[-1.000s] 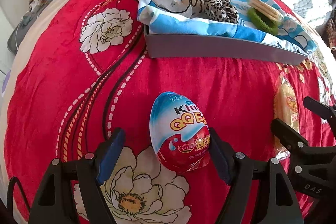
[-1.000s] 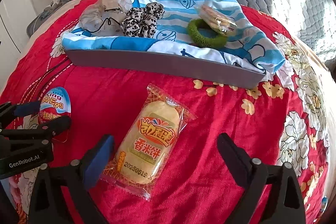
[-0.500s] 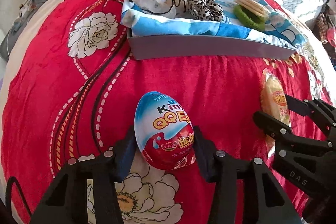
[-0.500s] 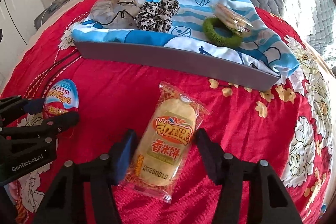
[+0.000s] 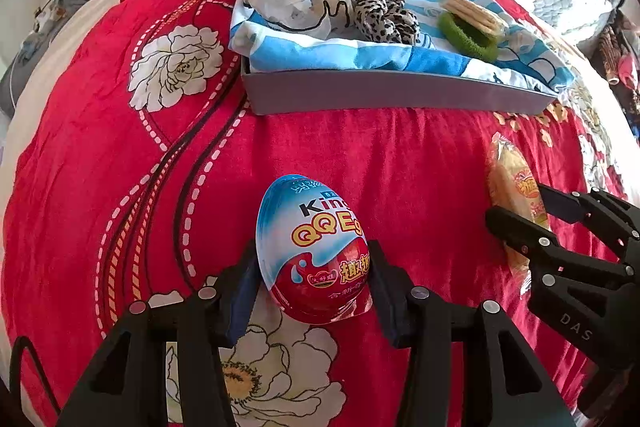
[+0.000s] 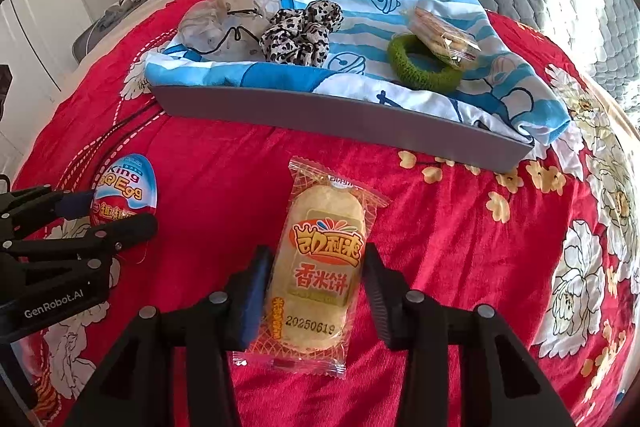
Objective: Organize objects
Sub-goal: 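Grasp the QQ egg with the left tool while the right tool grasps the yellow bread pack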
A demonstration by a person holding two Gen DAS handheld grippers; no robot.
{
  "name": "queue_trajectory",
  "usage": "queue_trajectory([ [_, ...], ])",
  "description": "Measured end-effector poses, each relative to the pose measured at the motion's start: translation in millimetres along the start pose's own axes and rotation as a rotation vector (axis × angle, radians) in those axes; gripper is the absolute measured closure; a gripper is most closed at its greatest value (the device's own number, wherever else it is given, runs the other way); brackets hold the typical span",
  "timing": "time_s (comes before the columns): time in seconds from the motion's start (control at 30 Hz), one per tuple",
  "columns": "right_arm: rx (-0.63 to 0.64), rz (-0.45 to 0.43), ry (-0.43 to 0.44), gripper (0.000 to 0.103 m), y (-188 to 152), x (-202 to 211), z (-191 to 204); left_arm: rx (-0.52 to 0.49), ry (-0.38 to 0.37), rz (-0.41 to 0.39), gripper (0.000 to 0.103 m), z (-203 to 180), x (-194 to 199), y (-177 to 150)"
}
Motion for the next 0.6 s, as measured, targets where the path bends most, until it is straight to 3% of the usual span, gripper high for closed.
queue_trajectory([
  [0.6,0.007,-0.029,0.001,0.058,4,20,3,-0.01,0.013,-0.039,0.051,-6,22,9],
])
Point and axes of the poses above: each gripper's, at about its wrist camera, not at the fingertips, and x roughly against the way its jaws point, z to its left, y to its top, the point moved 5 cm from there along -x, roughly the way its jaws point, and after that the axes turned 6 degrees about -z, right-handed, at the moved point
